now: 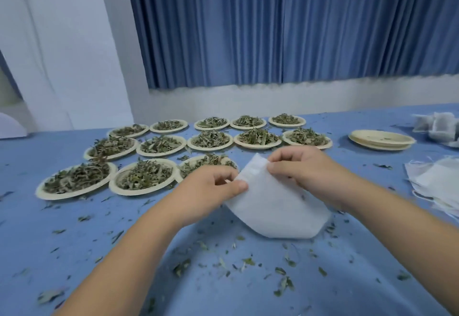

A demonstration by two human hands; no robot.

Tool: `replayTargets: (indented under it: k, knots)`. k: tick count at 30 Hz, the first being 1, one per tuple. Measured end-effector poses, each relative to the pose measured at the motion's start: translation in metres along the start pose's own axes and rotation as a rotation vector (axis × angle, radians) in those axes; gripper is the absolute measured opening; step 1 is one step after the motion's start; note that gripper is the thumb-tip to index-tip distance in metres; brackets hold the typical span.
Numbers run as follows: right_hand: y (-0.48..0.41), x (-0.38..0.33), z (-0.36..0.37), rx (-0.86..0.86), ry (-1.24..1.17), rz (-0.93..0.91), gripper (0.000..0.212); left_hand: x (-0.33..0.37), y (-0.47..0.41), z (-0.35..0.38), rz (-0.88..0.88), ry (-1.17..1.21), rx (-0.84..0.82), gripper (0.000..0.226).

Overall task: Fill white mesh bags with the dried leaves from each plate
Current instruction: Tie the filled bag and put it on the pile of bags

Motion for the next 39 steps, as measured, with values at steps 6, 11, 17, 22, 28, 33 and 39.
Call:
replayTargets:
  k: [6, 11, 17, 22, 28, 33, 39]
  knots:
    - [-0.049, 0.033, 0.031, 0.025, 0.156, 0.373, 0.017, -0.052, 0.018, -0.036, -0.316, 0.013, 0.068, 0.029]
    - [-0.083, 0.053, 0.057, 0.065, 0.23, 0.527, 0.012, -0.071, 0.018, -0.047, -0.461, 0.015, 0.0, 0.036]
    - [-0.109, 0.058, 0.092, 0.107, 0.262, 0.564, 0.014, -0.078, 0.02, -0.051, -0.538, 0.183, -0.035, 0.023]
    - [-0.121, 0.065, 0.1, 0.192, 0.153, 0.552, 0.015, -0.081, 0.02, -0.055, -0.567, 0.301, 0.007, 0.022]
    - [-0.12, 0.072, 0.085, 0.271, 0.041, 0.527, 0.019, -0.082, 0.022, -0.059, -0.569, 0.383, 0.074, 0.022]
    - [-0.111, 0.071, 0.042, 0.342, -0.003, 0.495, 0.017, -0.084, 0.022, -0.059, -0.592, 0.371, 0.084, 0.023]
    - [-0.082, 0.086, -0.021, 0.412, -0.014, 0.522, 0.011, -0.087, 0.022, -0.055, -0.665, 0.367, 0.159, 0.022]
Point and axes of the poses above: each hand's wrist, its own y-axis away from the middle knuckle, its own z-axis out of the palm, x = y × z, the point moved 3 cm from there along -y, towards the middle knuckle, and after that the axes turned 11 degrees about x, right-handed, at the moved point
